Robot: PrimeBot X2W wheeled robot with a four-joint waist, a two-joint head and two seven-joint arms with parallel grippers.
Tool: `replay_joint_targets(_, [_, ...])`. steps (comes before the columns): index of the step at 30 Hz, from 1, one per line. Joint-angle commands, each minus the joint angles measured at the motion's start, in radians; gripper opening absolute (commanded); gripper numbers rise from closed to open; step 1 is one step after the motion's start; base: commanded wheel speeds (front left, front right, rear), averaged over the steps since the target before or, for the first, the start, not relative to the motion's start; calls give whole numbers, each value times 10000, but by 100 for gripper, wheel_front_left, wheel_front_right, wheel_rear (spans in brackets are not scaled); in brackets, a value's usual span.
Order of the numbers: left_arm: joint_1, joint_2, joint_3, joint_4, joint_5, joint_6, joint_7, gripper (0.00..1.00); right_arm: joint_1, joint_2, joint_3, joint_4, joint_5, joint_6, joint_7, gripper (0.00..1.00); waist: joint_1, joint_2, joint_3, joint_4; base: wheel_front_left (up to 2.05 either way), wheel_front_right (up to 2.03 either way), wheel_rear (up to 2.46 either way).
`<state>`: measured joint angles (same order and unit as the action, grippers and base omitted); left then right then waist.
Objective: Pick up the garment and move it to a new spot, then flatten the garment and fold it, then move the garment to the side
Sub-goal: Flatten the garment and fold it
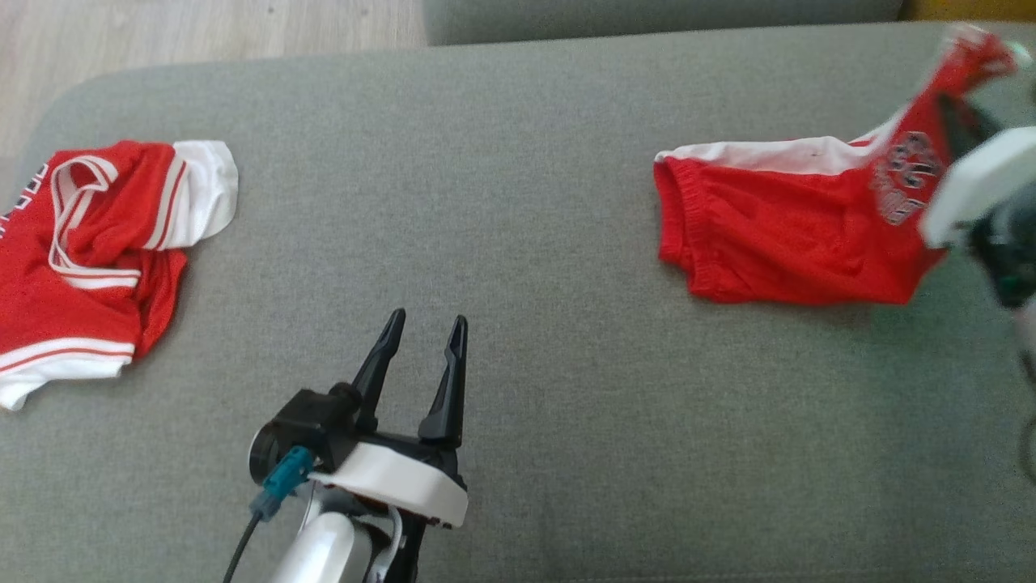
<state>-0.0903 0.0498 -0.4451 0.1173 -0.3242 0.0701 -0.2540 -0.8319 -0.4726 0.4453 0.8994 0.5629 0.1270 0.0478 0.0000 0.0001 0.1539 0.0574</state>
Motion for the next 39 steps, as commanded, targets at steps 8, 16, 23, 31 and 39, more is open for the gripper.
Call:
replay_joint_targets(8, [-25,5,286,-104,-68,-91,-78,100,558,1174,410,-1558,92,37,-148,0,0,-1,-280,186,0,0,0])
replay_joint_targets(16, [43,5,115,-31,-593,-93,-78,100,1420,2261,532,-2197,23,37,168,0,0,-1,-294,590,0,0,0])
replay_joint_targets(23, [-16,5,-98,-50,-1061,9,-78,100,2043,2754,588,-2452,426,37,9,100,0,-1,-366,880,0,0,0])
replay_joint_targets(31, [425,5,31,-15,-1053,61,-78,100,3419,1257,-215,-3708,427,37,-892,100,0,-1,-950,771,0,0,0])
replay_joint_targets(39, [979,5,584,-253,-699,183,-78,100,4811,870,-1155,-4582,217,37,-1920,100,0,-1,-1453,267,0,0,0])
